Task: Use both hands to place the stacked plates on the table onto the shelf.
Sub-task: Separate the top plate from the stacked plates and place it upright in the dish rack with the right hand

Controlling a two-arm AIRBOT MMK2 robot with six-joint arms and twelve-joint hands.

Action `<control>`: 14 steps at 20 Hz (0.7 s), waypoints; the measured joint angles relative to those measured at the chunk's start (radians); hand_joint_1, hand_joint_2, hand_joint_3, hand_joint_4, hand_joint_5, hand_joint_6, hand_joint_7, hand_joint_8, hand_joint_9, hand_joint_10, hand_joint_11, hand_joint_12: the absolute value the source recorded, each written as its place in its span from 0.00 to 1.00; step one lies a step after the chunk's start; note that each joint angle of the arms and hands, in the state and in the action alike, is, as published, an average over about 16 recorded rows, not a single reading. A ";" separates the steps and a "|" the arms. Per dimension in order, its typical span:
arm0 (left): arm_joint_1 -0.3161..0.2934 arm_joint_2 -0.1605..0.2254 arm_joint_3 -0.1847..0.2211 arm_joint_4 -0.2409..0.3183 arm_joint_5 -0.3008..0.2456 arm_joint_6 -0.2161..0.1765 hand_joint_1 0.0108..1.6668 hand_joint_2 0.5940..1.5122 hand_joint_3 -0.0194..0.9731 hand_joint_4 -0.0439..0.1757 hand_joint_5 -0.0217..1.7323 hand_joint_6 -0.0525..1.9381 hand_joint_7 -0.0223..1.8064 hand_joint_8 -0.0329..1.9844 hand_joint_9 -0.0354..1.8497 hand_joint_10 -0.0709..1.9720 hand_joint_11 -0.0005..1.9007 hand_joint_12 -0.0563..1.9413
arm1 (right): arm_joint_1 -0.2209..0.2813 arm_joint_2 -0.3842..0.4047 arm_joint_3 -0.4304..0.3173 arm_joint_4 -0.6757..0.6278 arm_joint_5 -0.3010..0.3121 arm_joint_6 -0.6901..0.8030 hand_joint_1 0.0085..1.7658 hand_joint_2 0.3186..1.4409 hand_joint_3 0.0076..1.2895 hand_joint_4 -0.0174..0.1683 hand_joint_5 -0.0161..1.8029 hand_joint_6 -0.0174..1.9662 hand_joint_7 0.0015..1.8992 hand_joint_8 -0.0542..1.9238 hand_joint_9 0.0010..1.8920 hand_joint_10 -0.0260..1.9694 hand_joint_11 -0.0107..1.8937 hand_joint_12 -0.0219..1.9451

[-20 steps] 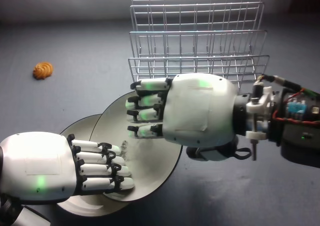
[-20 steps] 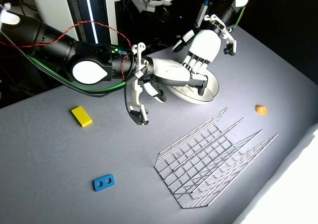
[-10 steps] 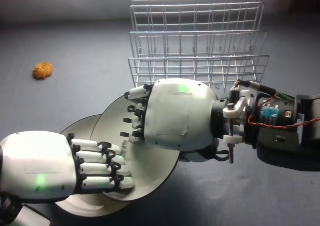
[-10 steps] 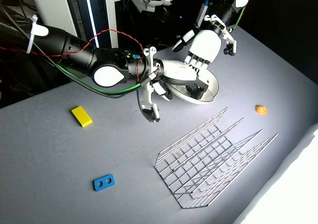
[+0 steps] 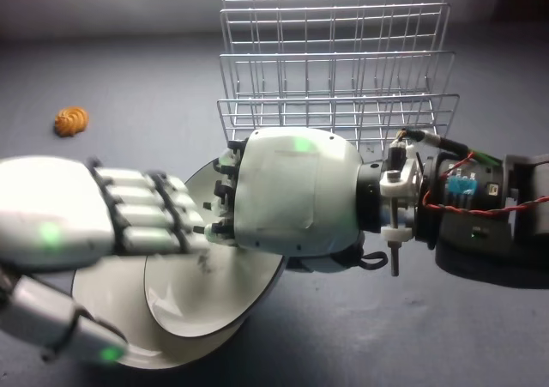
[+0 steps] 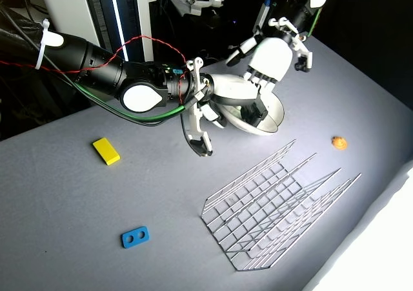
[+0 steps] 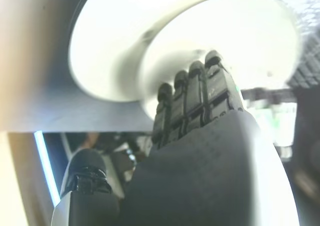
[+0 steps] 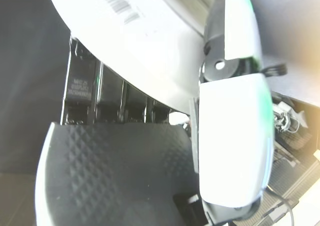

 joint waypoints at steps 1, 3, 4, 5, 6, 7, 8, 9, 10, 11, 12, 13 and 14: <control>-0.009 0.007 0.007 -0.008 0.002 0.000 0.01 0.59 0.03 0.19 0.06 0.03 0.04 0.02 0.03 0.04 0.01 0.03 | 0.002 0.004 -0.003 0.001 0.001 0.000 0.65 0.54 0.01 0.08 0.48 0.31 0.52 0.31 0.53 0.34 0.41 0.63; -0.026 0.024 0.023 -0.026 0.011 -0.001 0.01 0.59 0.03 0.20 0.06 0.03 0.04 0.02 0.03 0.04 0.01 0.03 | 0.009 0.016 -0.014 0.008 0.004 0.000 0.66 0.54 0.01 0.08 0.48 0.37 0.53 0.36 0.54 0.39 0.43 0.62; -0.034 0.033 0.032 -0.035 0.017 -0.002 0.01 0.59 0.03 0.20 0.06 0.03 0.04 0.02 0.03 0.04 0.01 0.03 | 0.012 0.023 -0.021 0.013 0.006 0.000 0.67 0.54 0.00 0.08 0.49 0.40 0.53 0.38 0.54 0.41 0.44 0.62; -0.040 0.042 0.042 -0.044 0.024 -0.002 0.01 0.59 0.03 0.19 0.06 0.04 0.04 0.02 0.03 0.04 0.01 0.03 | 0.015 0.032 -0.029 0.019 0.007 0.001 0.67 0.55 0.00 0.09 0.49 0.42 0.53 0.41 0.54 0.42 0.44 0.61; -0.046 0.051 0.051 -0.053 0.031 -0.002 0.01 0.59 0.03 0.19 0.06 0.04 0.04 0.02 0.03 0.04 0.01 0.03 | 0.019 0.041 -0.038 0.025 0.009 0.001 0.68 0.55 0.00 0.09 0.49 0.44 0.54 0.43 0.55 0.41 0.44 0.61; -0.051 0.060 0.060 -0.062 0.038 -0.002 0.01 0.59 0.03 0.19 0.05 0.04 0.04 0.02 0.03 0.04 0.01 0.03 | 0.023 0.050 -0.048 0.032 0.010 0.001 0.68 0.55 0.01 0.10 0.49 0.46 0.54 0.44 0.55 0.41 0.44 0.61; -0.055 0.068 0.067 -0.069 0.045 -0.003 0.01 0.59 0.03 0.18 0.05 0.04 0.04 0.02 0.03 0.04 0.01 0.03 | 0.026 0.059 -0.057 0.040 0.011 0.000 0.68 0.55 0.01 0.10 0.49 0.47 0.54 0.45 0.55 0.40 0.44 0.62; -0.059 0.077 0.074 -0.076 0.052 -0.003 0.01 0.59 0.03 0.18 0.05 0.03 0.04 0.02 0.03 0.04 0.01 0.03 | 0.030 0.069 -0.068 0.048 0.012 0.000 0.69 0.56 0.00 0.10 0.49 0.49 0.54 0.46 0.55 0.39 0.44 0.62; -0.062 0.084 0.081 -0.082 0.058 -0.003 0.01 0.59 0.03 0.18 0.05 0.03 0.04 0.02 0.04 0.04 0.01 0.03 | 0.034 0.080 -0.079 0.058 0.012 0.000 0.69 0.56 0.00 0.10 0.49 0.50 0.54 0.47 0.55 0.39 0.43 0.62; -0.065 0.091 0.088 -0.088 0.064 -0.004 0.01 0.59 0.03 0.19 0.05 0.03 0.04 0.02 0.04 0.04 0.01 0.03 | 0.038 0.091 -0.091 0.069 0.012 0.000 0.69 0.57 0.00 0.10 0.49 0.51 0.54 0.47 0.55 0.40 0.43 0.63; -0.067 0.098 0.095 -0.093 0.070 -0.004 0.01 0.59 0.03 0.19 0.05 0.03 0.04 0.02 0.04 0.04 0.01 0.03 | 0.044 0.103 -0.104 0.082 0.012 0.001 0.69 0.57 0.00 0.10 0.49 0.52 0.55 0.48 0.54 0.41 0.43 0.63; -0.069 0.104 0.102 -0.098 0.075 -0.005 0.01 0.59 0.03 0.19 0.05 0.03 0.04 0.02 0.04 0.04 0.01 0.03 | 0.051 0.115 -0.118 0.095 0.012 0.001 0.69 0.58 0.00 0.09 0.48 0.52 0.55 0.49 0.54 0.42 0.43 0.64; -0.071 0.109 0.108 -0.102 0.081 -0.005 0.01 0.58 0.03 0.19 0.05 0.03 0.04 0.02 0.04 0.04 0.01 0.03 | 0.058 0.129 -0.133 0.108 0.012 0.003 0.69 0.58 0.00 0.09 0.48 0.53 0.55 0.49 0.54 0.42 0.43 0.64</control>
